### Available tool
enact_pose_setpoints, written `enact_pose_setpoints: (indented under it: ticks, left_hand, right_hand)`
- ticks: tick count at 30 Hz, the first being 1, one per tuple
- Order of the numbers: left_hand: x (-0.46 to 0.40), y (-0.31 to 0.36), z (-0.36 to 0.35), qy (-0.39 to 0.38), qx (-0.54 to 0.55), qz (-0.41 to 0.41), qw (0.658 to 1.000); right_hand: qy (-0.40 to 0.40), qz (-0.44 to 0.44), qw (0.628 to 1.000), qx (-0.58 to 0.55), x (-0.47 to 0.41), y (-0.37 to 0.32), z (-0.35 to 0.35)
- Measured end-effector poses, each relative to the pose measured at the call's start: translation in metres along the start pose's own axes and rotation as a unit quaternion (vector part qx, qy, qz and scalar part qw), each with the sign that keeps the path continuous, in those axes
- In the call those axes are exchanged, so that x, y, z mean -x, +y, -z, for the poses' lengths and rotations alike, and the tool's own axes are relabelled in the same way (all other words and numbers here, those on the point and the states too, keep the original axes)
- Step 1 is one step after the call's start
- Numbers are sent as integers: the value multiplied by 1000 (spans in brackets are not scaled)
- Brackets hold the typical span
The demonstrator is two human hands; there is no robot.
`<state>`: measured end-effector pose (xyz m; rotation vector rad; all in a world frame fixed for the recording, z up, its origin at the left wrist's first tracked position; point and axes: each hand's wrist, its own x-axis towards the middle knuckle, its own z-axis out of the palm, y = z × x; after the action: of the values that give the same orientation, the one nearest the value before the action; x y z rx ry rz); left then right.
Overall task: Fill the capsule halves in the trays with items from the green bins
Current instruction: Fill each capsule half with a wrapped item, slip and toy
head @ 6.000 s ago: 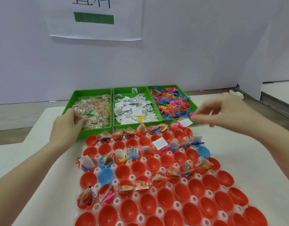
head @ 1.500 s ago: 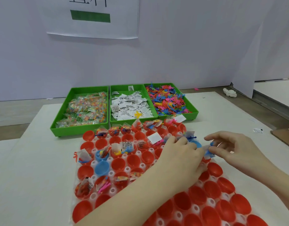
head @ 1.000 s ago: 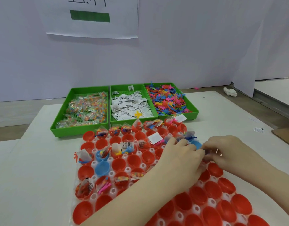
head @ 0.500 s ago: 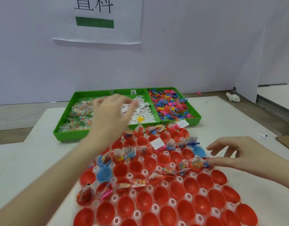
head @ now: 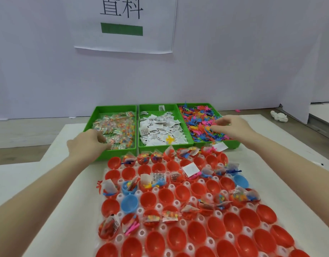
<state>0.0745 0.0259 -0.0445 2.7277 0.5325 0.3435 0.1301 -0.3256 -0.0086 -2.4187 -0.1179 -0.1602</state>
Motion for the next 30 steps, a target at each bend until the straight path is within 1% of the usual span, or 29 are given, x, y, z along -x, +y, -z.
enact_pose_setpoints:
  ticks: [2, 4, 5, 7, 9, 11, 15, 18, 20, 22, 24, 26, 28, 30]
  left_hand:
    - [2, 2, 1, 34, 2, -5, 999]
    - [2, 1, 2, 49, 36, -15, 998]
    - [2, 0, 3, 46, 59, -21, 997]
    - [2, -4, 4, 44, 77, -41, 995]
    - [2, -7, 5, 54, 68, -63, 994]
    - [3, -9, 6, 74, 76, -66, 992]
    - [7, -11, 10, 96, 146, -52, 983]
    - [10, -10, 12, 124, 194, -31, 973]
    - [10, -9, 12, 137, 209, -18, 968]
    - [10, -9, 11, 139, 222, -6, 965]
    - [9, -9, 10, 137, 256, 4, 957]
    - [8, -9, 8, 133, 308, 16, 942]
    - [6, -10, 8, 131, 353, 34, 926]
    - [5, -10, 7, 126, 389, 50, 911]
  right_hand:
    - [-44, -12, 995, 94, -17, 2, -11]
    - [-83, -32, 980, 176, -27, 5, -19]
    - [-97, -45, 976, 192, -29, 7, -21]
    - [-92, -58, 978, 181, -33, 8, -25]
    - [-56, -60, 987, 137, -34, 9, -27]
    - [-18, -49, 992, 114, -31, 10, -28]
    - [66, -17, 990, 123, -24, 7, -29]
    - [141, -6, 988, 66, -22, 0, -29]
    - [168, 7, 985, 38, -22, -5, -32]
    - [178, 10, 984, 21, -24, -14, -37]
    - [156, 0, 988, -15, -27, -27, -43]
    - [95, -7, 995, -32, -30, -42, -50]
    - [7, 16, 1000, 25, -30, -55, -57]
    - [-64, 47, 989, 127, -27, -63, -64]
